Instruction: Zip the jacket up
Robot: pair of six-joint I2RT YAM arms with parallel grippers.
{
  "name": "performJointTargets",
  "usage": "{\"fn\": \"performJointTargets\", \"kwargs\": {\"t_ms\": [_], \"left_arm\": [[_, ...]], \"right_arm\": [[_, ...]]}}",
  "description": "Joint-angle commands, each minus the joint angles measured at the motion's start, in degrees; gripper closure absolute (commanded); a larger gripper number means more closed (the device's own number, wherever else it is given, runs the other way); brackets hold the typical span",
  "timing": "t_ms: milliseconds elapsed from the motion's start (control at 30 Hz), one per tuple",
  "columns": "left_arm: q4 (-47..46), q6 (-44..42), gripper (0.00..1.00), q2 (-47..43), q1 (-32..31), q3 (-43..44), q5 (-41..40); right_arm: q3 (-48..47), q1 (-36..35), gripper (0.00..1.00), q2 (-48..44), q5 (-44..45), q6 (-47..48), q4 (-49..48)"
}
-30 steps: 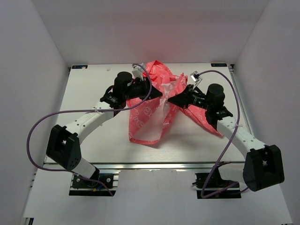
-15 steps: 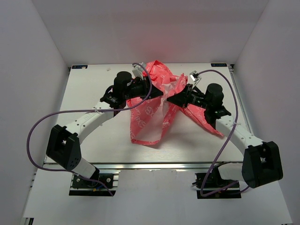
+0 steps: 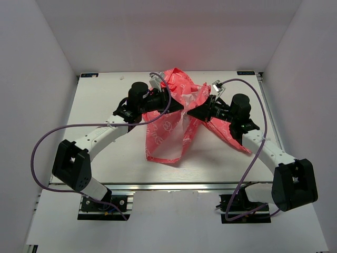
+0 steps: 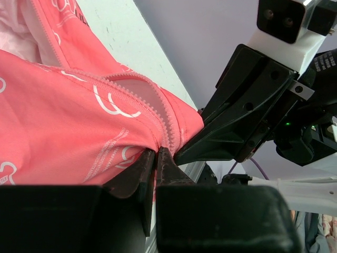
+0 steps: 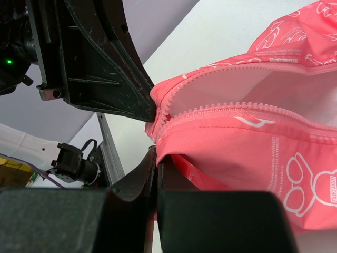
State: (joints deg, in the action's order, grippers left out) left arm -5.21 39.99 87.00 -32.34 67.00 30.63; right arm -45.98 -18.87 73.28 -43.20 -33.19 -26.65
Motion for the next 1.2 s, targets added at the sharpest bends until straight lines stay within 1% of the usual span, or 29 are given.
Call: {"fn": "performJointTargets", "kwargs": {"t_ms": [0, 233, 500, 700, 800, 933, 1167], "left_arm": [[-2.9, 0.1, 1.0, 0.0, 0.1, -0.2, 2.8], [-1.9, 0.2, 1.0, 0.4, 0.1, -0.5, 2.6], [-3.3, 0.1, 1.0, -1.0, 0.1, -1.8, 2.4], [-3.7, 0.1, 1.0, -1.3, 0.1, -2.2, 2.2], [-3.6, 0.1, 1.0, -1.7, 0.1, -2.2, 1.5], [-3.6, 0.4, 1.0, -2.5, 0.1, -2.5, 0.0], [-5.9, 1.4, 1.0, -3.4, 0.1, -3.5, -0.7]], "right_arm": [[-2.2, -0.4, 1.0, -0.6, -0.3, 0.2, -2.1], [-2.3, -0.3, 1.0, -0.9, -0.3, -0.7, -3.0], [-2.5, -0.4, 1.0, -1.4, 1.6, -1.0, -1.0], [-2.8, -0.4, 1.0, -0.8, -0.8, -3.2, -2.1], [-3.4, -0.4, 1.0, -0.6, -2.4, -3.7, -0.9], [-3.3, -0.4, 1.0, -0.7, -2.9, -3.5, 1.0], [-3.4, -0.4, 1.0, -0.5, -3.9, -5.0, 1.1]]}}
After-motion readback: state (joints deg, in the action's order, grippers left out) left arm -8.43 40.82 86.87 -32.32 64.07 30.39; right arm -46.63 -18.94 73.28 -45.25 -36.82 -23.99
